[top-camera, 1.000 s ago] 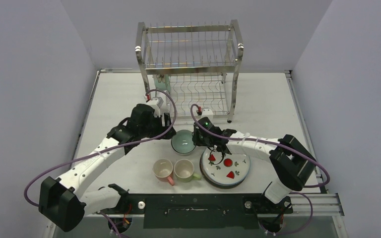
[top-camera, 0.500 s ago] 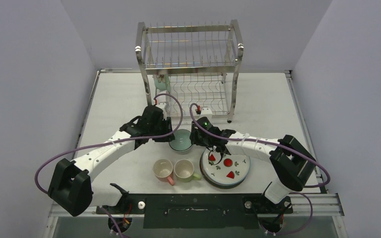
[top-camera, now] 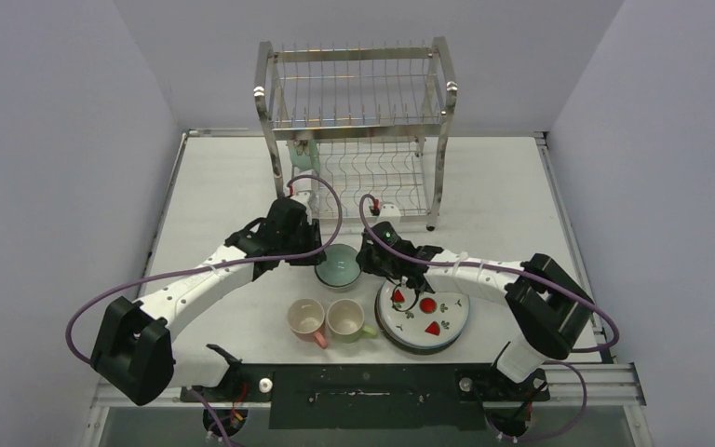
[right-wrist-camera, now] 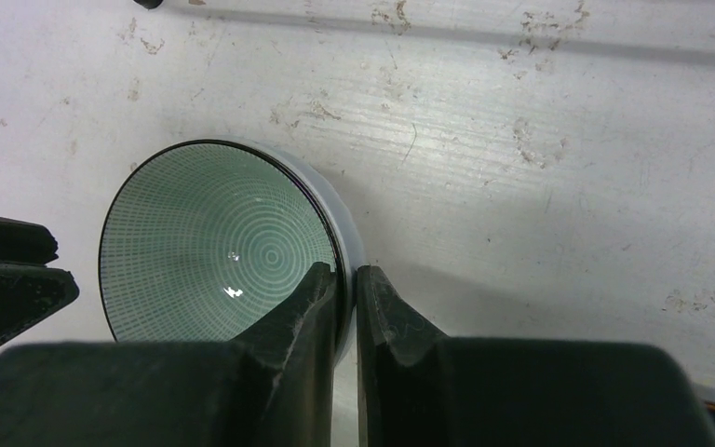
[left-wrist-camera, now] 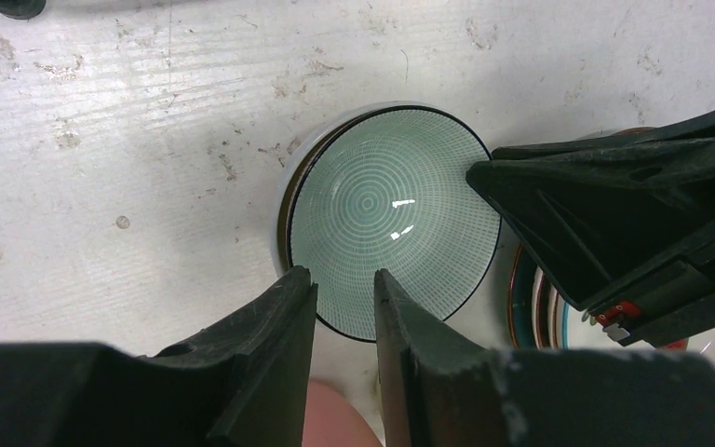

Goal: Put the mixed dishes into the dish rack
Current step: Pick up the bowl from the center of the board.

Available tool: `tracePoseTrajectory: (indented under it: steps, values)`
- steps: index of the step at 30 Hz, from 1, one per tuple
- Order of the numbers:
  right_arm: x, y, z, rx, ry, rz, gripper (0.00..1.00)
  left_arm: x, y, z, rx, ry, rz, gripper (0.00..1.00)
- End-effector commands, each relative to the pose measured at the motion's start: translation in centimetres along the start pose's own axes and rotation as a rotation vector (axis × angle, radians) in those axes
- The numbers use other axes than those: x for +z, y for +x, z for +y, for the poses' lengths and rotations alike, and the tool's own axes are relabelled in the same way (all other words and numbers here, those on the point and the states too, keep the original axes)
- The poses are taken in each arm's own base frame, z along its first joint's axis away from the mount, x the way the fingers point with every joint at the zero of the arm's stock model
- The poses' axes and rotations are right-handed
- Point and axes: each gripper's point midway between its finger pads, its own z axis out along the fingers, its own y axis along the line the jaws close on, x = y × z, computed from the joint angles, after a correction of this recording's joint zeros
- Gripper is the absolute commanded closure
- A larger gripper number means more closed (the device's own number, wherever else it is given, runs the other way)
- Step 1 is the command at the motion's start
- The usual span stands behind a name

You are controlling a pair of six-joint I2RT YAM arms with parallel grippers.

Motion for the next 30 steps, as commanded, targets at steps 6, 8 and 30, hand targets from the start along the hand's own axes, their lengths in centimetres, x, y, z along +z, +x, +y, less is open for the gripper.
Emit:
tracePoseTrajectory:
  steps: [6, 8, 30]
  values:
    - [-1.6, -4.1, 3.3, 0.118, -0.158, -0.153, 1.00, 0.0, -2.0, -1.0, 0.013, 0.012, -0.043, 0.66]
    - [-1.7, -4.1, 3.3, 0.126, -0.164, -0.156, 1.00, 0.2, -2.0, -0.7, 0.010, -0.008, -0.044, 0.64]
    - [-2.3, -4.3, 3.2, 0.144, -0.177, -0.183, 1.00, 2.0, -0.2, 0.5, 0.043, -0.122, 0.070, 0.67]
